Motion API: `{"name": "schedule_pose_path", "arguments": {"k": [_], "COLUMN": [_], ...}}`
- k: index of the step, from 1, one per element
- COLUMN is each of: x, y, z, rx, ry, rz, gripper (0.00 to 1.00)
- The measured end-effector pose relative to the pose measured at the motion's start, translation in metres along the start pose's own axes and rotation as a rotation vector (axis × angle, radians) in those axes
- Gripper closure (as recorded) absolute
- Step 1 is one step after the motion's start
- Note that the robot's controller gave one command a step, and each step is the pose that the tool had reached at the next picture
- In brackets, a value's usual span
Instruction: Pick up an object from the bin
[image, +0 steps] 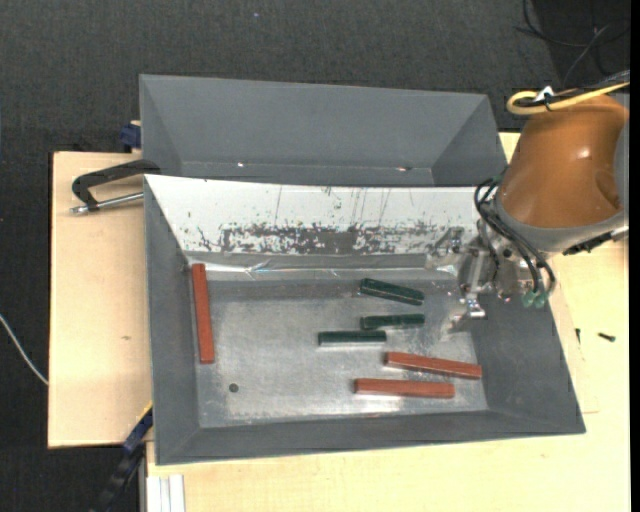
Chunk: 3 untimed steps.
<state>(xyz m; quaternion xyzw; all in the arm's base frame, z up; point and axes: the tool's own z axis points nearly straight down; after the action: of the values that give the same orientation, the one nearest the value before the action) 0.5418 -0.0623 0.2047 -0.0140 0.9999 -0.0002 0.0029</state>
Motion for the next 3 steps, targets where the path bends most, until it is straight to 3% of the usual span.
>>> {"name": "schedule_pose_path", "arguments": {"k": [1,2,3], "x": [0.000,-0.001,-0.046], "y": [0.000,0.003,0.009], "z": [0.000,0.042,0.122], "rx": [0.000,0.000,0.002], "ry": [0.000,-0.001,-0.014], "rz": [0.000,-0.076,-0.122], "gripper": [0.00,0.00,1.00]}}
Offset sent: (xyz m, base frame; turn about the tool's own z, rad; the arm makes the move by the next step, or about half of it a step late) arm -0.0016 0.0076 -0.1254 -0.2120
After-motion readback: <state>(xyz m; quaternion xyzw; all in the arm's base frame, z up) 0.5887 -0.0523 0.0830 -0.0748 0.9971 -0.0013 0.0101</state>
